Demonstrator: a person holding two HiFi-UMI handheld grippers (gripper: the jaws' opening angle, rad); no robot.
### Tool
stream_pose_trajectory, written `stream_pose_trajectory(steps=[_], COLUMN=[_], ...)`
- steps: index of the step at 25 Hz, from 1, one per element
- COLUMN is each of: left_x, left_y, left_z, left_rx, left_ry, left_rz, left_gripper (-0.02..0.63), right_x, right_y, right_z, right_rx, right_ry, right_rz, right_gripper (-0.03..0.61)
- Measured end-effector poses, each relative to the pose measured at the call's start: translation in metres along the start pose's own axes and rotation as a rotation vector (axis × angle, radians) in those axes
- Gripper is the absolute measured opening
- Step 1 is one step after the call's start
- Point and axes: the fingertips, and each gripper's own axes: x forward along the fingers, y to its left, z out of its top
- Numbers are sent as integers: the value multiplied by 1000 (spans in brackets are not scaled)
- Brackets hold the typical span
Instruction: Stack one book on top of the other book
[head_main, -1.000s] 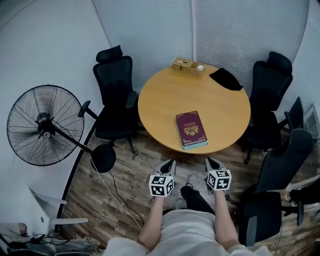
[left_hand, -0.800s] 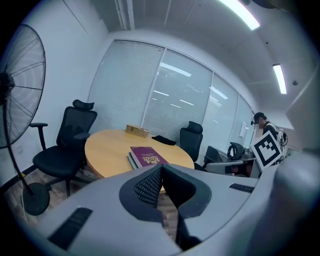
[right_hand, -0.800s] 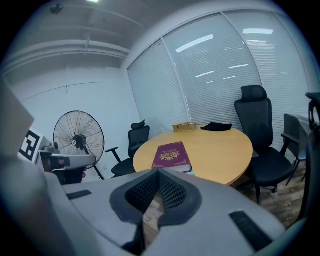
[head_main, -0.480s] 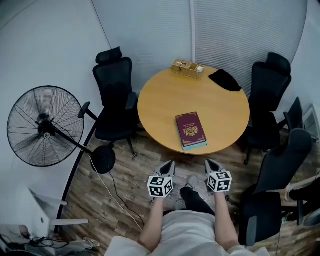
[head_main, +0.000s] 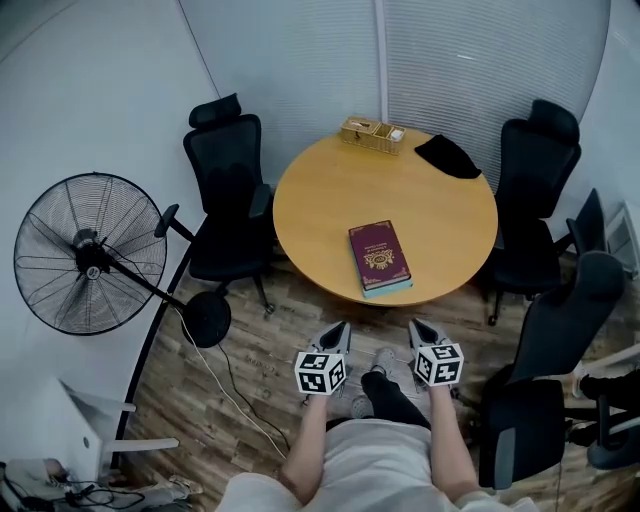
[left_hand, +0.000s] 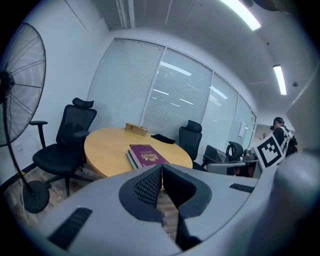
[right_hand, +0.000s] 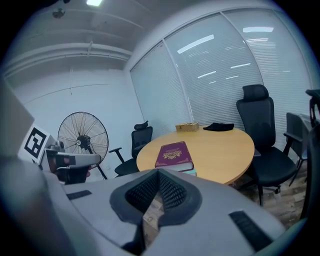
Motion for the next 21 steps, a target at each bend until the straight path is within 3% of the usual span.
stream_pose_trajectory(steps=[21], left_x=[-3], left_y=[-7], left_z=[-9], left_rx=[17], left_ry=[23], left_rz=[22], left_gripper=[29], right_x=[-12], right_y=[0], right_z=[-11], right_rx=[-2], right_ry=[12], right_rz=[-1], right_gripper=[20])
